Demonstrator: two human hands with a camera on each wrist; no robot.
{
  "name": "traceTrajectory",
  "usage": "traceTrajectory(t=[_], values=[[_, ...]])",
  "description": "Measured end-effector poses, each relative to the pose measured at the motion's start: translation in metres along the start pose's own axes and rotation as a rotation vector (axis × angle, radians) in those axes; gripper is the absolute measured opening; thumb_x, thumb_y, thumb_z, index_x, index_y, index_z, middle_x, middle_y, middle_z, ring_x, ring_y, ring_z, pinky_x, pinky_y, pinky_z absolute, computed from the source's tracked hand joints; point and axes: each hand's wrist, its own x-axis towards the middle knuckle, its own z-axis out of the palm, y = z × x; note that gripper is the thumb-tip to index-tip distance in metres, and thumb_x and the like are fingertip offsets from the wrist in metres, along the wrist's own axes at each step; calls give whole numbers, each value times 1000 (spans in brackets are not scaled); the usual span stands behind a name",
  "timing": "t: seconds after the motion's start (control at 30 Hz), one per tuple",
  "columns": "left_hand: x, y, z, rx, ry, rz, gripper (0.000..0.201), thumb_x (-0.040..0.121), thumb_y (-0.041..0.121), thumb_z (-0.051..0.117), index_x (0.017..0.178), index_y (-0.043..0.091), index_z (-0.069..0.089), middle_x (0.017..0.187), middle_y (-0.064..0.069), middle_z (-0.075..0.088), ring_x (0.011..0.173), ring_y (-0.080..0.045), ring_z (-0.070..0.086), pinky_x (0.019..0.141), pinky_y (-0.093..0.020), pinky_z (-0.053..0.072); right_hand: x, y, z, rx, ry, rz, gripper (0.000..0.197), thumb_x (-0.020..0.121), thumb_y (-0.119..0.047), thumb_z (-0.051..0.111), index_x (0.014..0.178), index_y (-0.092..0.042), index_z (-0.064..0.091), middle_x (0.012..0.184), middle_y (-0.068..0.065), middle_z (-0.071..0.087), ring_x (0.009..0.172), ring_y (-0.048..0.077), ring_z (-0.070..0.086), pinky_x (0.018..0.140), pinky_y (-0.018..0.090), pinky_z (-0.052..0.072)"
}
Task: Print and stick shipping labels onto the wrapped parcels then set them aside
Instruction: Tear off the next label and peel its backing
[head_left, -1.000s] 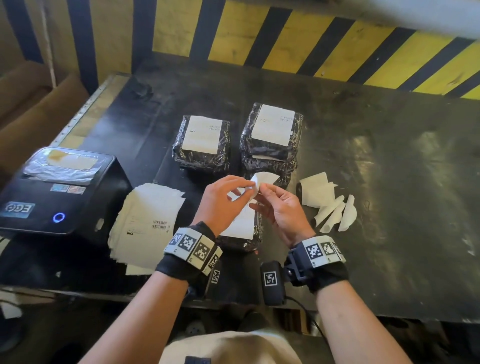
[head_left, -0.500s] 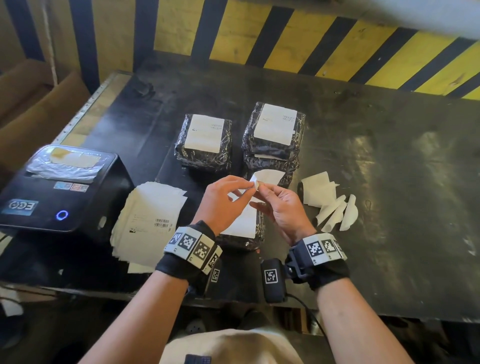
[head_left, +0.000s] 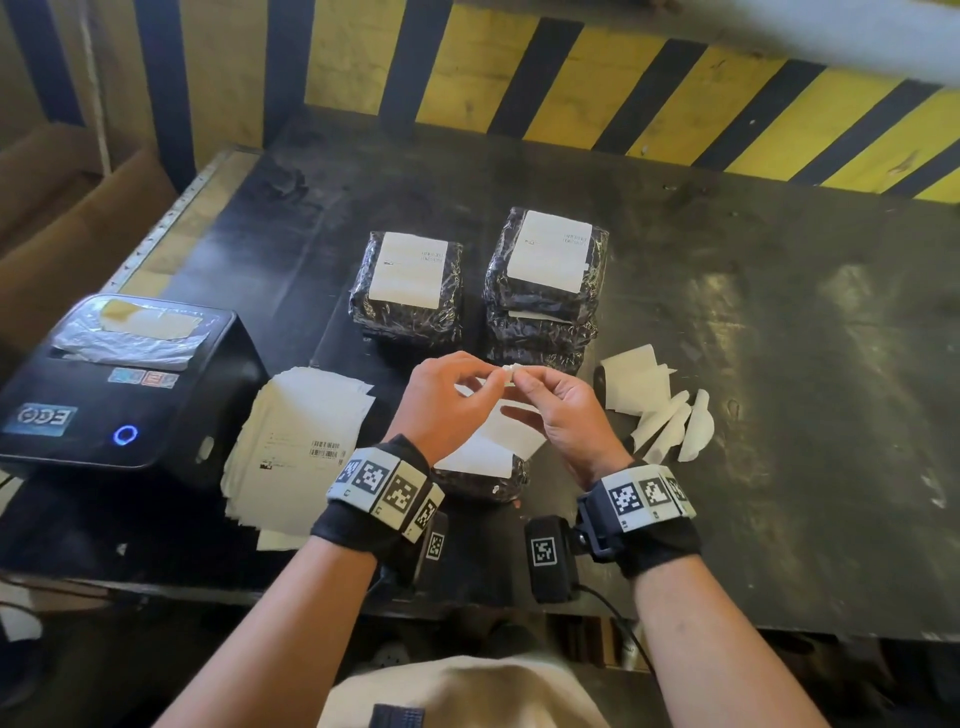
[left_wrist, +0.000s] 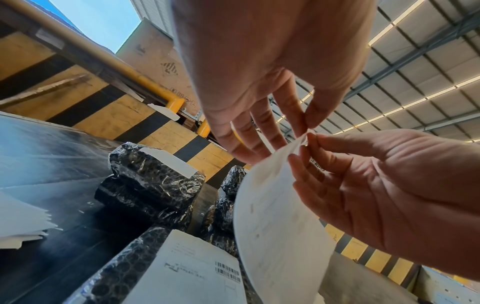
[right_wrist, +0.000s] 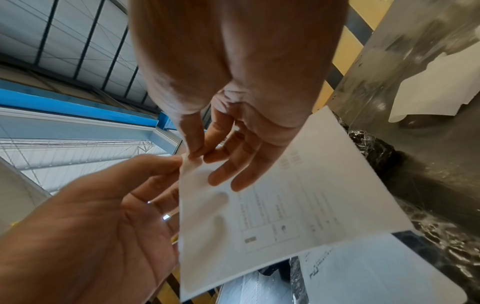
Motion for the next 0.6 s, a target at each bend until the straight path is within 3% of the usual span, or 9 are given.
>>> traceTrajectory(t=[0.1, 0.23, 0.37, 0.5, 0.6], values=[[1, 0, -2, 0, 4, -30, 25, 92, 30, 60, 103, 13, 74, 90, 3, 72, 81, -10, 66, 70, -15, 50, -1, 1, 1, 17, 31, 27, 18, 99, -14, 50, 101, -8, 67, 96, 16, 71, 85, 23, 69, 74, 29, 58], [3, 0, -3, -10, 14, -65, 28, 92, 33, 59, 105, 13, 73, 91, 3, 72, 82, -10, 65, 71, -11, 48, -1, 1, 2, 72, 86, 55, 26, 100, -16, 47, 108, 2, 64, 86, 13, 69, 75, 18, 67, 70, 28, 57], [2, 4, -4, 3, 10, -40, 28, 93, 33, 58, 106, 12, 73, 92, 3, 72, 82, -9, 65, 71, -11, 48, 1, 5, 8, -21, 110, -5, 23, 98, -20, 54, 104, -2, 67, 97, 20, 71, 88, 27, 69, 79, 36, 57], [5, 3, -13, 18, 28, -63, 25, 94, 30, 57, 103, 12, 72, 89, 1, 71, 82, -10, 67, 71, -16, 50, 4, 9, 5, -59, 194, -69, 12, 96, -16, 58, 92, -7, 65, 83, 11, 71, 80, 23, 70, 72, 27, 57], [9, 3, -22, 11, 48, -82, 24, 95, 29, 55, 102, 11, 71, 88, 1, 71, 80, -10, 67, 70, -18, 53, 2, 13, -9, -38, 272, -79, 8, 94, -15, 61, 91, -8, 64, 75, 8, 71, 73, 22, 69, 76, 32, 57]])
